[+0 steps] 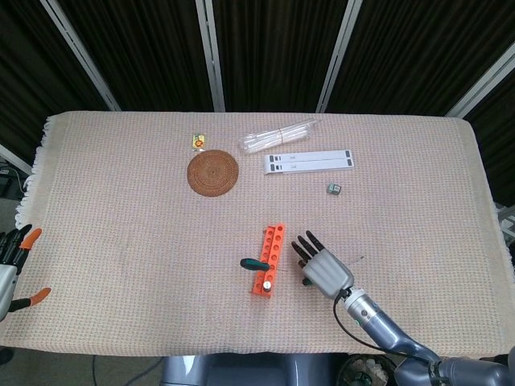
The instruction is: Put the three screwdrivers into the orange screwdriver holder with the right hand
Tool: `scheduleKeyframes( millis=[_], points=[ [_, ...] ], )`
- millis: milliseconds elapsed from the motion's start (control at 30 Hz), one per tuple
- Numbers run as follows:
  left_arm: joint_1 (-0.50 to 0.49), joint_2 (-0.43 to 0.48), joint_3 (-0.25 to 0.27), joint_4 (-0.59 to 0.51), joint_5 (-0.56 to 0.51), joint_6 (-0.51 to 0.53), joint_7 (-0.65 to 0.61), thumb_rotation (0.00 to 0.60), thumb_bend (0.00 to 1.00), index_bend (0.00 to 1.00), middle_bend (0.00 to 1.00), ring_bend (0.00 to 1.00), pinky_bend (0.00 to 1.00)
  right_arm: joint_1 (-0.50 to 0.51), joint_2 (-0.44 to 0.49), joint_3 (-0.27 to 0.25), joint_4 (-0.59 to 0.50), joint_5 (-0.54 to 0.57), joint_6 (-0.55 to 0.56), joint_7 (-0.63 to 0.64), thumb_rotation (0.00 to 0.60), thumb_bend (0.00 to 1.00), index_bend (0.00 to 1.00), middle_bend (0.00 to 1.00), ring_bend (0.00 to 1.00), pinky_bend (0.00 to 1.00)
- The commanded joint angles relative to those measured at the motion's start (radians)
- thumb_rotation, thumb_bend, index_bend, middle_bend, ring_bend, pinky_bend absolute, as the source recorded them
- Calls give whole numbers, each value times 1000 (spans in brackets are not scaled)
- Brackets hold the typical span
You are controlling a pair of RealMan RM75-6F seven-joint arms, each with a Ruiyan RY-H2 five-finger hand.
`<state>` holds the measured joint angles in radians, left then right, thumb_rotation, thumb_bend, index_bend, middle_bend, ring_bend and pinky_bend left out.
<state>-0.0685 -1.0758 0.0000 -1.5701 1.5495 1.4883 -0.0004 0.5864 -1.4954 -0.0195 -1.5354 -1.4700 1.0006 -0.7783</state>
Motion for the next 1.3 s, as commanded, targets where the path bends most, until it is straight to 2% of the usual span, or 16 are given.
scheduleKeyframes(
  millis=[33, 600, 1033, 1300],
  points=[
    [2, 0, 0, 3, -2, 1, -3, 600, 80, 0, 0, 0, 0, -7, -5, -6, -16, 7, 6, -38, 600, 83, 449, 66, 0, 0],
    [0, -6, 3, 19, -7, -9, -19, 600, 83, 0, 0, 0, 0, -1, -45, 1, 5, 74, -26, -67, 600, 84, 510, 86, 0, 0],
    [1, -5, 3, 17, -8, -7, -19, 600, 81, 0, 0, 0, 0, 1, -52, -8, 3, 76, -25, -52, 600, 84, 562, 125, 0, 0],
    [1, -4, 3, 16, -6, -5, -19, 600, 83, 0, 0, 0, 0, -7, -39, 6, -21, 87, -11, 12, 600, 204, 602, 152, 0, 0]
  ],
)
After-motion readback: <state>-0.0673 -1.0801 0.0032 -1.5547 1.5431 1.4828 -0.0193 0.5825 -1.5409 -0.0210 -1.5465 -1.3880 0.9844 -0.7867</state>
